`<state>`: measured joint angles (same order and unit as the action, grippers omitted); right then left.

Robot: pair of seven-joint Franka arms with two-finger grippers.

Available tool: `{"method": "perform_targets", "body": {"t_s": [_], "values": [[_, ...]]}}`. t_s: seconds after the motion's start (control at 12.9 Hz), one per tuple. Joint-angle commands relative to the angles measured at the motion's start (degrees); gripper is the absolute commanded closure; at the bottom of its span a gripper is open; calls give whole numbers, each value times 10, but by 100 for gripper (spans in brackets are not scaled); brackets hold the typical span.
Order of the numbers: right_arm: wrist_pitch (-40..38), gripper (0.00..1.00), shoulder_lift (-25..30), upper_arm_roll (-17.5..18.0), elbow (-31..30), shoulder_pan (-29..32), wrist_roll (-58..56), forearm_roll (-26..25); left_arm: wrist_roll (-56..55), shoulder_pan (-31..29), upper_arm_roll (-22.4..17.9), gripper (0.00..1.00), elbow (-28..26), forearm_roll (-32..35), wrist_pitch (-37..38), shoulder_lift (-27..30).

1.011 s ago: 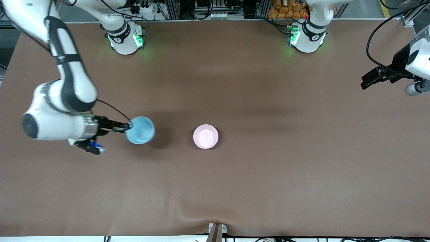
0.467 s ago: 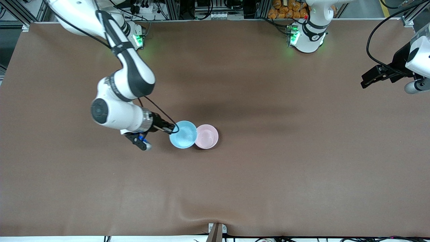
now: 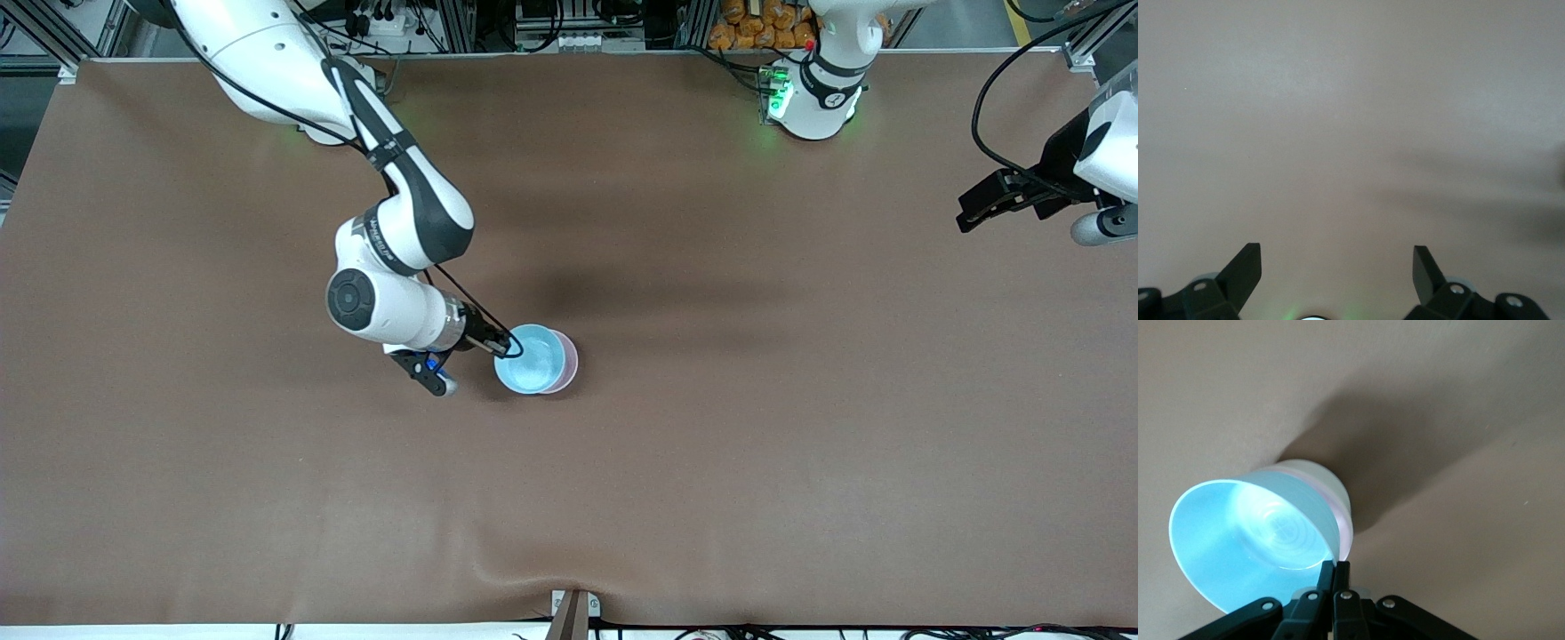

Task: Stack pink and blue bowls on white bowl
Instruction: 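Carry the blue bowl with the right gripper over the pink bowl, then lower the blue bowl into the pink bowl and open the right gripper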

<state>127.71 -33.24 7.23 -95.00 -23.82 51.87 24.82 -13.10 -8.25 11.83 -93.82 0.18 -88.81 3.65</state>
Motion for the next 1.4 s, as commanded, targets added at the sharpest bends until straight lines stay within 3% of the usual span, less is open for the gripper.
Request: {"method": "perform_targets", "body": {"t_s": [0.0,0.93,1.01,1.09,1.32], "values": [[5,100,-16,-10,21,-16,17,3,12,-6,3,0,1,3,2,11],[34,100,-43,-14,17,-26,15,-2,50,-28,3,0,7,1,4,14],[31,45,-44,-14,17,-20,15,-2,51,-28,2,0,7,1,4,14],[29,4,-45,-14,18,-18,15,-1,51,-28,3,0,7,1,4,14],[-2,0,-36,-14,39,-18,14,-1,50,-27,5,0,7,0,4,14]]}}
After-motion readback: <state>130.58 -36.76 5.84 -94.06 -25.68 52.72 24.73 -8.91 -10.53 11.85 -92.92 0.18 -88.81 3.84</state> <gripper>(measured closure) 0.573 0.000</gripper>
